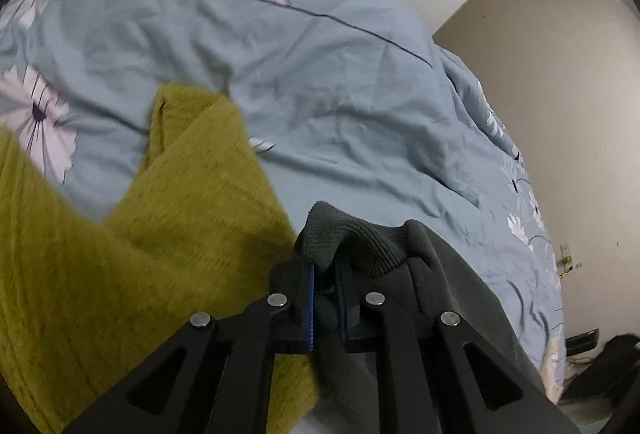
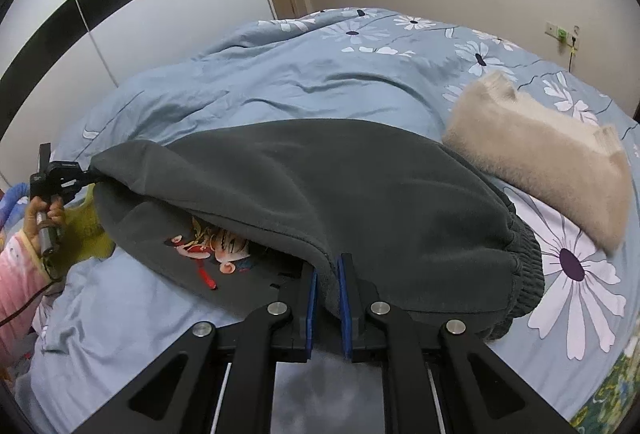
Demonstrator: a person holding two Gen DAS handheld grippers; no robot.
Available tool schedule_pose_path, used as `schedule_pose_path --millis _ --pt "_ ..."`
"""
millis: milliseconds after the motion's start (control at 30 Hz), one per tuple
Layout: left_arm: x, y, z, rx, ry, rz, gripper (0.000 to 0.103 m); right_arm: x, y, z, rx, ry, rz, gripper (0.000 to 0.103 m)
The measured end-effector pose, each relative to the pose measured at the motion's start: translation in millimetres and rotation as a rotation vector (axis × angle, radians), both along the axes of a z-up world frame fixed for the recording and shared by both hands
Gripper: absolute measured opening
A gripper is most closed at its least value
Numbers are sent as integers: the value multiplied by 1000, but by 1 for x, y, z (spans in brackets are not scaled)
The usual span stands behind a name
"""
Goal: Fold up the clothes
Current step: 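Lay the sweatpants flat with the right gripper and release them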
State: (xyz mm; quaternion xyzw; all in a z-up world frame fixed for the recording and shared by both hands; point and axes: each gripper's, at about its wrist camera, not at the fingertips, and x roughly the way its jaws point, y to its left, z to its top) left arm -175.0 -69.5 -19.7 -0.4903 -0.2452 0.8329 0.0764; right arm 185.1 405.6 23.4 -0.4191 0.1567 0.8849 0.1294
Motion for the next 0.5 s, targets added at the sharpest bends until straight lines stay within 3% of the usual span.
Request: schedule_pose_path --millis 167,267,367,500 --pt "6 -11 -6 45 -54 31 29 11 -9 -2 -15 13 -19 15" --pt "18 -12 -6 179 -74 9 31 17 -9 -2 -47 36 -42 17" --pt "21 3 -3 282 -87 -64 41 21 -10 -3 -78 52 -66 18" --pt "16 39 6 247 -86 -150 47 25 -8 -1 -124 71 -92 19"
